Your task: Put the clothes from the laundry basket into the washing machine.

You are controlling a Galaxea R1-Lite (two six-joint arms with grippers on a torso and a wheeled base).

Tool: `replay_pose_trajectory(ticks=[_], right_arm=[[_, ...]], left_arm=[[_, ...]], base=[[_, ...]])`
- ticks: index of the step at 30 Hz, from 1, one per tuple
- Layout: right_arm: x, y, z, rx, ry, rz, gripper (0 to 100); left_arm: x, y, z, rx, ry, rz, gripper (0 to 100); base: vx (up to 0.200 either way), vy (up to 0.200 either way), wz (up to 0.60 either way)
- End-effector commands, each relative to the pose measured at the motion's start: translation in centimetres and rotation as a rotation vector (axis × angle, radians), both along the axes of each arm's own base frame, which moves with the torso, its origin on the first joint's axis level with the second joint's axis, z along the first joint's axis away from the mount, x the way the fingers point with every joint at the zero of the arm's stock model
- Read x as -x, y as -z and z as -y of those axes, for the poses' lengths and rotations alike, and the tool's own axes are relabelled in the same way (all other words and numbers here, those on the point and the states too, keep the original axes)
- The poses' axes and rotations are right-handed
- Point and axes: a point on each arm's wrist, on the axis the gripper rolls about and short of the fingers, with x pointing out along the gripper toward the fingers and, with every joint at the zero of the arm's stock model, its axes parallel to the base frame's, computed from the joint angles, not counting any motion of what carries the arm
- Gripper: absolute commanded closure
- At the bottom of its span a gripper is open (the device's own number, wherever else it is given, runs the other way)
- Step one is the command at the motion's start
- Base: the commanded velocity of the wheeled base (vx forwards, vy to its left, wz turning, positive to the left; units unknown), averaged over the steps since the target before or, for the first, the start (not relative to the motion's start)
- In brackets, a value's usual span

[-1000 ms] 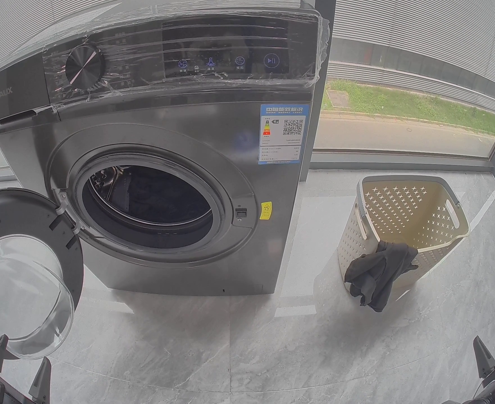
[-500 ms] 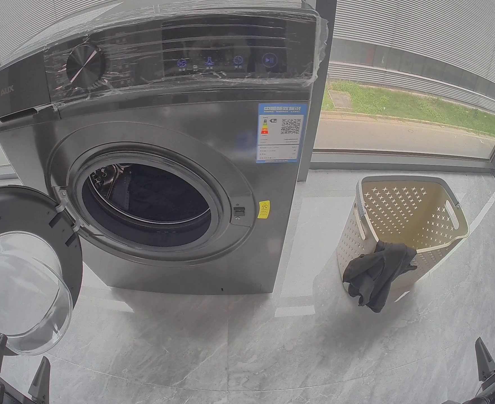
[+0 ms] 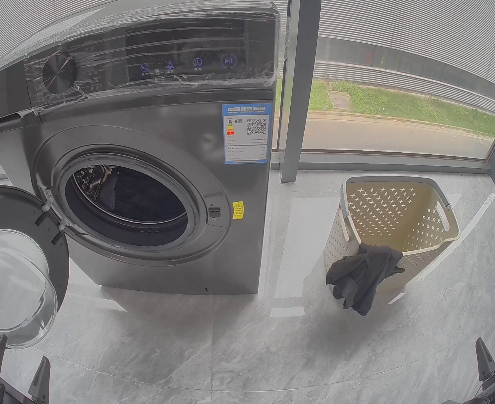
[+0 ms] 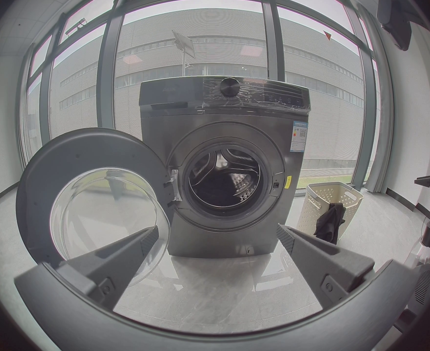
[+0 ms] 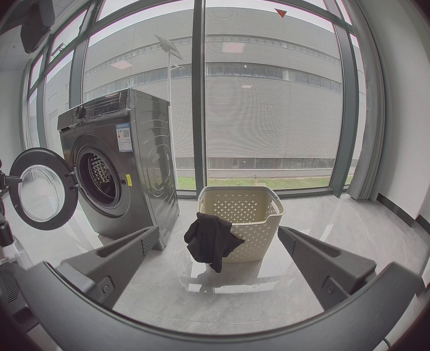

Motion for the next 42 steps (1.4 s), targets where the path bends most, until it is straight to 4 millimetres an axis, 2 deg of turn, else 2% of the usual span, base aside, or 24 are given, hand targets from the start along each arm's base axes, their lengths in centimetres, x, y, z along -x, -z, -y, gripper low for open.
replay_pose_trajectory(ticks=[1,7,19,28,42], right_arm=[[-0.12,0.48,0.0,0.0,0.0,-0.016,0],[-0.12,0.48,0.0,0.0,-0.002,-0.016,0],[-0.12,0.48,0.0,0.0,0.0,-0.016,0],[-0.12,0.48,0.0,0.0,0.0,-0.016,0],[-0.12,0.48,0.0,0.0,0.0,-0.016,0]], left_arm=[[-0.04,0.52,0.0,-0.001,0.0,-0.006,0],[-0.04,0.52,0.0,-0.001,0.001,-0.006,0],[-0.04,0.5,0.0,-0.001,0.001,-0.005,0],[-0.04,0.5,0.0,0.004,0.002,-0.005,0],[-0.04,0.5,0.01,0.001,0.003,-0.005,0]], base=[[0.0,-0.2,0.0],[0.0,0.0,0.0],[0.2,0.0,0.0],[0.0,0.0,0.0],[0.0,-0.2,0.0]])
